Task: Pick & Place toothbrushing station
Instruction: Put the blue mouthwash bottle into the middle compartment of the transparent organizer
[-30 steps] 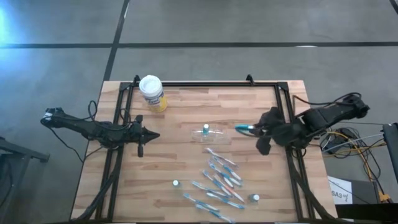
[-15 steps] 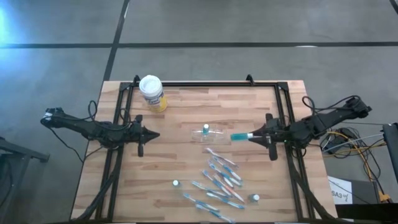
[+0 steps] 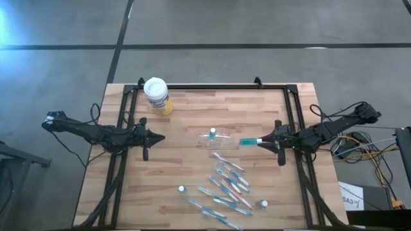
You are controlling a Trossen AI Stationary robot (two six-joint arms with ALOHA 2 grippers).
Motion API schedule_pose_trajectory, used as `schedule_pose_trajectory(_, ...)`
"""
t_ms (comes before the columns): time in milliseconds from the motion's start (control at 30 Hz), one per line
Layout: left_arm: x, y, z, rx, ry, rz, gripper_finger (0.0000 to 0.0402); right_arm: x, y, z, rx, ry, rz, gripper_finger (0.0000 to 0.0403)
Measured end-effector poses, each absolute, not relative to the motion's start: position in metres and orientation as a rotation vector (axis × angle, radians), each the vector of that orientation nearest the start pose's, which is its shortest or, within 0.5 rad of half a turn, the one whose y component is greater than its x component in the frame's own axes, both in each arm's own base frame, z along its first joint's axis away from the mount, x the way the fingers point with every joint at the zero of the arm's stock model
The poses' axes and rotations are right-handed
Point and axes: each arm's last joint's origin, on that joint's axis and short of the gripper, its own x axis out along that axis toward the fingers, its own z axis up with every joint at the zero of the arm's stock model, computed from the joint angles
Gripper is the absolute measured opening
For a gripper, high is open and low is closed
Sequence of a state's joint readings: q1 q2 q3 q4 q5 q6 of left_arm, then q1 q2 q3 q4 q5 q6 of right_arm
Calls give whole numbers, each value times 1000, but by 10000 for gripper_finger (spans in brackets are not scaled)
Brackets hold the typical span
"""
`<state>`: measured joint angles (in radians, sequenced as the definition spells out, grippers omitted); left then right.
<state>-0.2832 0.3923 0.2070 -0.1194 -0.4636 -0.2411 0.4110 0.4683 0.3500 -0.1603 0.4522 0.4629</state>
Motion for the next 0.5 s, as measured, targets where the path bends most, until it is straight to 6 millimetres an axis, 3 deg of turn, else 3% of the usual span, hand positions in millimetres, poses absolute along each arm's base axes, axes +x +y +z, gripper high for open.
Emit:
schedule_pose_trajectory(233,116,-19,191,-116,248,272,19,119,34,230,359,216,-128,86)
schedule_pose_trajectory(500,116,-19,191,-120,248,272,18,143,31,292,240,355,-190,86)
